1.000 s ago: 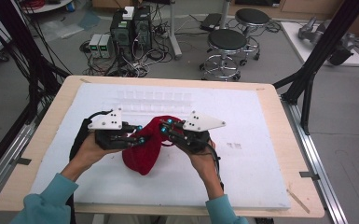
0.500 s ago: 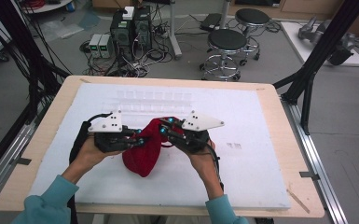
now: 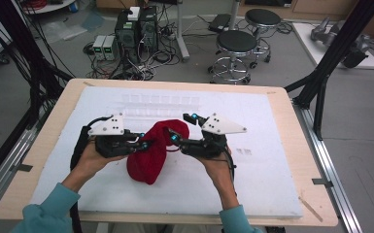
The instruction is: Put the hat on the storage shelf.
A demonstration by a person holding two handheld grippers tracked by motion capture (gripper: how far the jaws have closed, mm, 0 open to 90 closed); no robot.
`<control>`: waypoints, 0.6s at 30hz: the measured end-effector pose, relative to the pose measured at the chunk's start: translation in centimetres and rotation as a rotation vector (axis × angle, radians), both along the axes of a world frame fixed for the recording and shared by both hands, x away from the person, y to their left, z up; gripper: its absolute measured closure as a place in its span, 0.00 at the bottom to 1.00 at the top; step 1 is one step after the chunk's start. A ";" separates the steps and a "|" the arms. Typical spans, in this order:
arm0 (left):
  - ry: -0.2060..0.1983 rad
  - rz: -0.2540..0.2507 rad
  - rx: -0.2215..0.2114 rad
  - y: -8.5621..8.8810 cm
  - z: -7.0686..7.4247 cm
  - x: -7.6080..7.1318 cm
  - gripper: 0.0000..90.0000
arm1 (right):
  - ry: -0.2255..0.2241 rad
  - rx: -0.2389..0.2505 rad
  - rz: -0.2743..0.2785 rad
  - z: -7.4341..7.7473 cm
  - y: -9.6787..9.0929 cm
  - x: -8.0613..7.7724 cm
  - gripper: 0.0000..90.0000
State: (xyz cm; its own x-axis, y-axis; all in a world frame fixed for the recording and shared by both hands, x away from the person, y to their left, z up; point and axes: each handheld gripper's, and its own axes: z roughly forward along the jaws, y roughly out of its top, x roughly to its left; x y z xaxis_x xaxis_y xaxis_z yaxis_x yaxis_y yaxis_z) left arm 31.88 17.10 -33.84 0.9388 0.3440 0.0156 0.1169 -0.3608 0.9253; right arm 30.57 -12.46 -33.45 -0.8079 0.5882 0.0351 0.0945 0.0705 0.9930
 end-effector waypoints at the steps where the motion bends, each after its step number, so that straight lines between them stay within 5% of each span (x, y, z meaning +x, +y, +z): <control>1: 0.004 0.010 -0.005 0.1 0.1 0.0 0.96 | -0.001 0.005 0.002 0.0 0.0 -0.1 0.34; 18: 0.016 0.163 -0.078 -0.9 2.0 0.8 0.96 | 0.012 0.018 0.022 -0.2 0.1 -2.0 0.34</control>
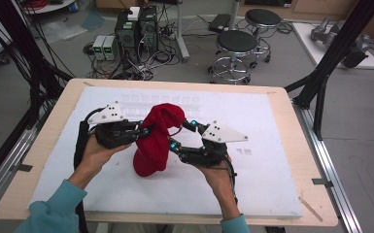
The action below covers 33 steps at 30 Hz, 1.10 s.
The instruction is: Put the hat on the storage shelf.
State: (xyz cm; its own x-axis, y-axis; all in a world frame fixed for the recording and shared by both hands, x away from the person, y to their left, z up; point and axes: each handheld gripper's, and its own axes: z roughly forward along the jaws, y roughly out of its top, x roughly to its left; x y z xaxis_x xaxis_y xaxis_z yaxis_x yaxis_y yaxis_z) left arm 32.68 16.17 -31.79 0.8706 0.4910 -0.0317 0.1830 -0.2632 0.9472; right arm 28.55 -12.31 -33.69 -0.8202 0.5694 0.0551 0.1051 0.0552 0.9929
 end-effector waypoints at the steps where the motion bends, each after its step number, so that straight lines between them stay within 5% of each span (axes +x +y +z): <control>1: -0.007 0.009 0.002 -0.2 0.2 0.1 0.96 | 0.003 0.005 -0.002 0.0 0.0 -0.2 0.34; 9: -0.009 0.056 -0.052 -1.2 1.8 0.9 0.96 | 0.008 0.008 -0.022 0.0 -0.1 -1.3 0.34; 17: -0.014 0.080 -0.084 -1.8 3.0 1.1 0.96 | 0.093 0.034 -0.049 -1.9 -0.8 -1.8 0.37; 33: -0.029 0.116 -0.120 -2.5 4.3 1.1 0.96 | 0.151 0.008 -0.051 -3.8 0.6 -2.1 0.40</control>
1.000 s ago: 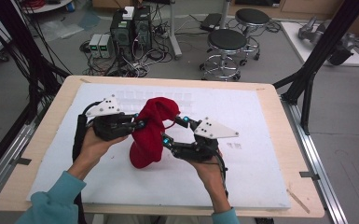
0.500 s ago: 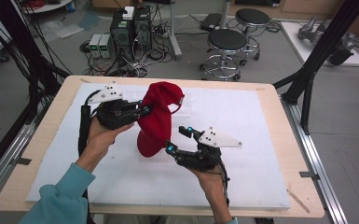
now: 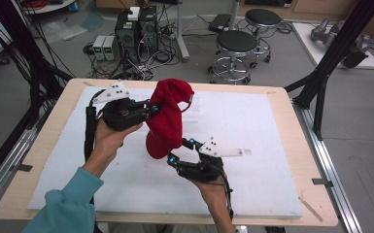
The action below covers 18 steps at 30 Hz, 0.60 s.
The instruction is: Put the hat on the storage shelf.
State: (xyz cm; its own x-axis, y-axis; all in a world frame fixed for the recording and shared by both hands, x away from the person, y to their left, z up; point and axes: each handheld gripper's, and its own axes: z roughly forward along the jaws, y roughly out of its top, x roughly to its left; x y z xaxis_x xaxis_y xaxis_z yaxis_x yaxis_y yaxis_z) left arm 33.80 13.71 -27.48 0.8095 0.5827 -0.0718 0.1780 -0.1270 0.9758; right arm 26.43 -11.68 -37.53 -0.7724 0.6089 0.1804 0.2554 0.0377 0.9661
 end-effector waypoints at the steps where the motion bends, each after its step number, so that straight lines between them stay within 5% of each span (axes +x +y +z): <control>1: 0.001 0.002 -0.003 0.0 0.1 0.0 0.96 | 0.001 0.002 0.001 -0.1 0.2 0.0 0.40; 8: 0.003 0.008 -0.001 -0.5 0.2 -0.1 0.96 | 0.015 0.004 0.002 -0.7 1.2 0.1 0.44; 18: 0.002 0.003 -0.012 -0.7 0.3 -0.2 0.96 | 0.011 0.003 0.002 -0.9 1.8 0.2 0.66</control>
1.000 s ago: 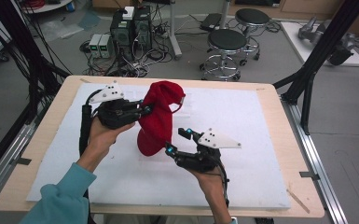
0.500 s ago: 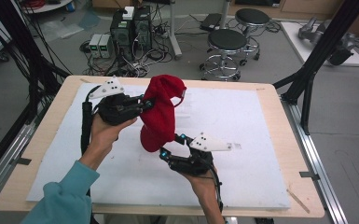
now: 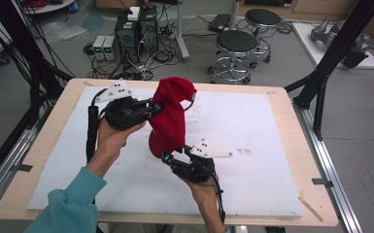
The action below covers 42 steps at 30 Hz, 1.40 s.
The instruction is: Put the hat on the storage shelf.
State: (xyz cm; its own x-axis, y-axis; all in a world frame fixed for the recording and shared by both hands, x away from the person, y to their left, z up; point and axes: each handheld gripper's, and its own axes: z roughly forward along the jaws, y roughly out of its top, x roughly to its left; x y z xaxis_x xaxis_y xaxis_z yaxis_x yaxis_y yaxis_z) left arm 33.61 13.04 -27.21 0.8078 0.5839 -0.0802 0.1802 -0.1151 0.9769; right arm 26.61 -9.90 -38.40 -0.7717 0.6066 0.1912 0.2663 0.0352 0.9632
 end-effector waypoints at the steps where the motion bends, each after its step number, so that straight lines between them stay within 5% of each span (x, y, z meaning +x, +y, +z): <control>1: 0.000 -0.001 0.000 -0.1 0.0 0.0 0.96 | 0.000 0.000 0.000 0.0 0.0 0.0 0.66; 8: -0.010 -0.009 0.000 -0.3 0.0 -0.3 0.96 | 0.010 -0.007 -0.002 0.0 0.1 0.1 0.91; 22: -0.040 -0.018 0.003 0.0 -0.2 -0.5 0.93 | 0.027 -0.009 -0.038 0.2 -0.2 0.1 0.95; 25: -0.049 0.023 -0.014 -0.1 -0.3 -0.7 0.58 | 0.035 -0.012 -0.053 0.2 -0.2 0.1 0.95; 27: -0.009 0.037 0.015 -0.2 -0.3 -0.6 0.53 | 0.035 -0.016 -0.054 0.1 -0.2 0.2 0.95; 29: 0.017 0.045 0.029 -0.2 -0.5 -0.5 0.32 | 0.049 -0.019 -0.063 0.0 -0.2 0.1 0.95; 30: 0.030 0.042 0.026 -0.1 -0.5 -0.4 0.32 | 0.049 -0.019 -0.063 0.0 -0.2 0.1 0.95; 31: 0.053 0.043 0.010 0.1 -0.5 -0.2 0.21 | 0.042 -0.015 -0.065 0.0 -0.2 0.2 0.95; 42: 0.075 0.023 0.013 1.9 -1.1 -0.2 0.16 | 0.036 -0.012 -0.083 0.4 -1.0 0.5 0.95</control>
